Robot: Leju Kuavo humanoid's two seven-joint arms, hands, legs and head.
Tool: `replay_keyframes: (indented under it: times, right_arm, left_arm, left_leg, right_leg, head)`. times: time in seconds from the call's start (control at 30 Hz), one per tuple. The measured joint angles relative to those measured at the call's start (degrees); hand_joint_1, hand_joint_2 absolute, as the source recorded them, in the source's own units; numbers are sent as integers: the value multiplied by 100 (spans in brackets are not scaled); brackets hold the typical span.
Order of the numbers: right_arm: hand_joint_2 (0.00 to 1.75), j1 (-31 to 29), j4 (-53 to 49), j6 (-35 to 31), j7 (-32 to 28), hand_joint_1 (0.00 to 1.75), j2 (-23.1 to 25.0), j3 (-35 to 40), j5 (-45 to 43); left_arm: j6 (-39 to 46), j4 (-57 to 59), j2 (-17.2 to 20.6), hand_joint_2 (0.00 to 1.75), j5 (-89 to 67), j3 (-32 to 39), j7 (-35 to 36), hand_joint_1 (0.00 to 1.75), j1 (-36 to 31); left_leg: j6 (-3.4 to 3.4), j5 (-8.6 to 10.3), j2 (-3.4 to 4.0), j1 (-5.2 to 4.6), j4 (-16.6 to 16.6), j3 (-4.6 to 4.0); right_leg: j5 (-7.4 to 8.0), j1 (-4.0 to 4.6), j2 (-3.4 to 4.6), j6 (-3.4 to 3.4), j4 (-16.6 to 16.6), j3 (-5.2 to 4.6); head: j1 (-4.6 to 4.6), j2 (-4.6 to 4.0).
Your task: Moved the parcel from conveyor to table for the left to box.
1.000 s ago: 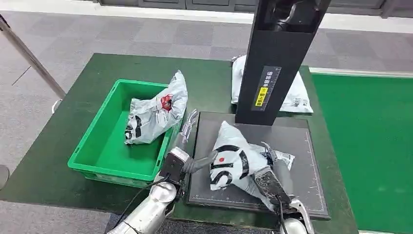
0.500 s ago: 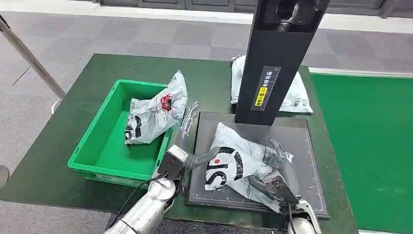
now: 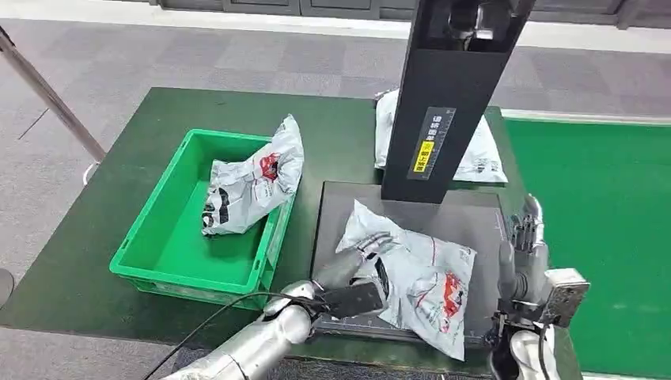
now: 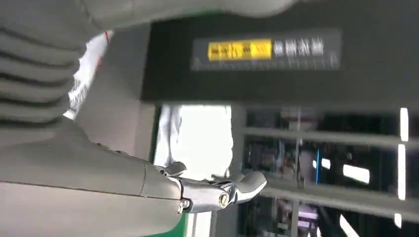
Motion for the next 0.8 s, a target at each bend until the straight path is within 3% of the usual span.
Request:
replay_keyframes:
  times: [0.2, 0.23, 0.27, 0.4, 0.53, 0.67, 0.8]
  right_arm:
    - [175, -52, 83, 214, 24, 0, 166, -725, -317]
    - [175, -57, 98, 229, 26, 0, 183, -808, -314]
    - [175, -63, 109, 232, 26, 0, 197, -857, -317]
    - [175, -97, 155, 264, 59, 0, 253, -987, -308]
    - [175, -135, 208, 363, 111, 0, 312, -1001, -260]
    - [175, -123, 234, 352, 227, 0, 363, -1001, -279]
    - [175, -84, 324, 304, 212, 0, 393, -1001, -347]
  left_arm:
    - [-233, 829, -147, 175, -1201, -713, 1129, 0, -415]
    - [-249, 914, -169, 175, -1225, -789, 1170, 38, -468]
    - [-251, 970, -180, 175, -1234, -821, 1188, 175, -507]
    - [-293, 1144, -228, 175, -1594, -1034, 1400, 175, -635]
    - [360, 1223, -239, 175, -1622, -1102, 1324, 175, -641]
    - [1462, 1074, -199, 175, -1067, -728, 582, 175, -471]
    - [2143, 488, -59, 175, -648, -44, -190, 175, -226]
  left_leg:
    - [12, -11, -31, 0, -4, 39]
    - [12, -17, -32, 1, -5, 56]
    - [17, -22, -32, 0, -5, 68]
    - [23, -26, -33, 0, -5, 95]
    - [22, -55, -16, -2, -5, 103]
    - [11, -29, 1, -1, -4, 141]
    - [-1, -10, 6, 0, -4, 78]
  right_leg:
    - [-21, 1, -37, 5, -2, 61]
    - [-31, 1, -38, 9, -6, 83]
    - [-37, 0, -38, 15, -9, 96]
    - [-40, 0, -43, 15, -15, 136]
    - [-68, 0, -31, -4, -17, 177]
    - [-19, 0, -9, 4, -13, 146]
    - [-8, 1, 2, -2, 0, 77]
  head:
    - [-2, 0]
    - [0, 0]
    - [0, -2]
    - [0, 0]
    - [0, 0]
    - [-2, 0]
    - [0, 0]
